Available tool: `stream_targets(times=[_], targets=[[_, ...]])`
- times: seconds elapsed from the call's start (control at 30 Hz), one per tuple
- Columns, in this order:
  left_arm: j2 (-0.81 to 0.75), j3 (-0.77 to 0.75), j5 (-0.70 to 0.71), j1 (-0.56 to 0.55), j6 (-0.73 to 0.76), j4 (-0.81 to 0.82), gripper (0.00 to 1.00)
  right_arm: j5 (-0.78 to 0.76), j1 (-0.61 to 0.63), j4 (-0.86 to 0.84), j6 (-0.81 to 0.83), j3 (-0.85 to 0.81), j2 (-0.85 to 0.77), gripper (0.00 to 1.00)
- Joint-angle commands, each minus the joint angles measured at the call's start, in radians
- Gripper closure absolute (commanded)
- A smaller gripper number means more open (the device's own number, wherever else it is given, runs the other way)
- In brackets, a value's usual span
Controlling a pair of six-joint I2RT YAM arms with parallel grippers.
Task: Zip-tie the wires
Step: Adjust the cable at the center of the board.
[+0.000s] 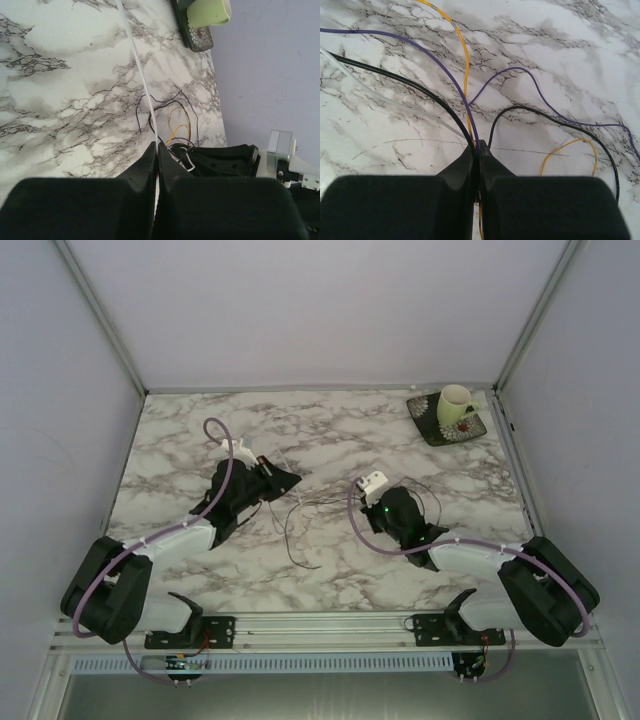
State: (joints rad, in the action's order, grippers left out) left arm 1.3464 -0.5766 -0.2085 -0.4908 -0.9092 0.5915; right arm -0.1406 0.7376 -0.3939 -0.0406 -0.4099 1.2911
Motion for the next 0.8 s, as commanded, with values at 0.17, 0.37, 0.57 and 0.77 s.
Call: stream_targets(times=[0.17, 0.37, 0.57, 0.77], targets=[[0.008, 0.000, -0.021, 0.006, -0.011, 0.054, 1.00, 0.088, -0.009, -0.022, -0.005, -0.033, 0.004, 0.96], [0.012, 0.000, 0.004, 0.006, -0.002, 0.038, 1.00, 0.102, -0.009, -0.013, -0.015, -0.052, -0.053, 0.52], [0.021, -0.002, 0.006, 0.006, 0.000, 0.028, 1.00, 0.083, -0.009, 0.023, -0.019, -0.074, -0.208, 0.36], [0.028, -0.006, 0.009, 0.007, 0.003, 0.023, 1.00, 0.173, -0.010, -0.005, -0.022, -0.077, -0.298, 0.34]])
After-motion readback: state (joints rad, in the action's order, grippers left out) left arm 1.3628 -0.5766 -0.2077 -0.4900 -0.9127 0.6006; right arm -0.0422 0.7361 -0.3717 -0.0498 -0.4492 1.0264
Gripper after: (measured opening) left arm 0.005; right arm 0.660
